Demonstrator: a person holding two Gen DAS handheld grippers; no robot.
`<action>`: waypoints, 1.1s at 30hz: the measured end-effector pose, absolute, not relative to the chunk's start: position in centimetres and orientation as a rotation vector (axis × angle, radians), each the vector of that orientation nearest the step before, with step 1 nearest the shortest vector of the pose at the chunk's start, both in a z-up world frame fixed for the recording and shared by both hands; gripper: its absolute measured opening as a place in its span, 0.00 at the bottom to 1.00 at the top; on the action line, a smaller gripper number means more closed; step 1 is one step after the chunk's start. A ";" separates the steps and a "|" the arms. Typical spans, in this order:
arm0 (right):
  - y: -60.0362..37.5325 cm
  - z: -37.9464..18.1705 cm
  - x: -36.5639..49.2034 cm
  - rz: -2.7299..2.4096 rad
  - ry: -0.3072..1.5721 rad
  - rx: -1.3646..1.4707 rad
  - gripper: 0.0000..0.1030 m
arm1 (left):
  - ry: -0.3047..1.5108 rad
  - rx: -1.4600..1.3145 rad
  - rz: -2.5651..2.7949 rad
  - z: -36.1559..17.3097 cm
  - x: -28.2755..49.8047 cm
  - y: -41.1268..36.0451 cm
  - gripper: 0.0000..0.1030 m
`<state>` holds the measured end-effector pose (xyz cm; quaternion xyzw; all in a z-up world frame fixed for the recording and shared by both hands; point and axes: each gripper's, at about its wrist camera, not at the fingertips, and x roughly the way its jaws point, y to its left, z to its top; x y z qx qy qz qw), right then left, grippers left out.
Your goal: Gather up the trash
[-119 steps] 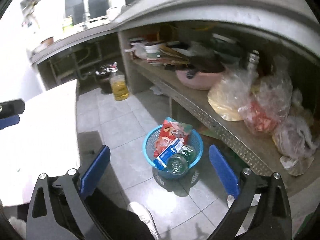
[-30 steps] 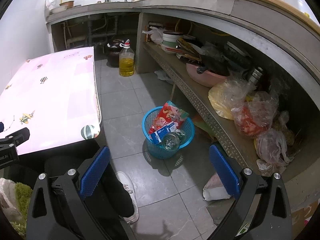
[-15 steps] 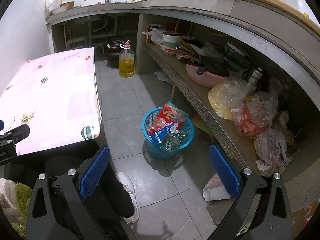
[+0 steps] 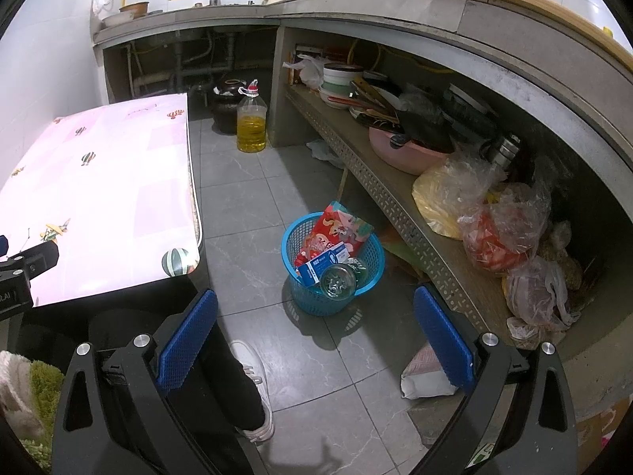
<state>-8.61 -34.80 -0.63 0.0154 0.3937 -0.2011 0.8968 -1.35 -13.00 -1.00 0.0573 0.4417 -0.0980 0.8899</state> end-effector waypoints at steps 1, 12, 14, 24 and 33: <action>-34.8 -0.6 -8.6 -0.416 0.816 0.032 0.94 | 0.917 0.119 -0.204 -1.0 -1.3 -13.0 0.92; -34.7 -0.6 -8.6 -0.417 0.816 0.030 0.94 | 0.915 0.118 -0.204 -1.0 -1.3 -12.9 0.92; -34.6 -0.6 -8.5 -0.417 0.816 0.030 0.94 | 0.915 0.117 -0.203 -1.0 -1.3 -12.9 0.92; -34.6 -0.5 -8.4 -0.415 0.815 0.028 0.94 | 0.917 0.115 -0.201 -1.0 -1.3 -12.9 0.92; -34.5 -0.5 -8.4 -0.416 0.815 0.028 0.94 | 0.919 0.113 -0.197 -0.9 -1.2 -12.9 0.92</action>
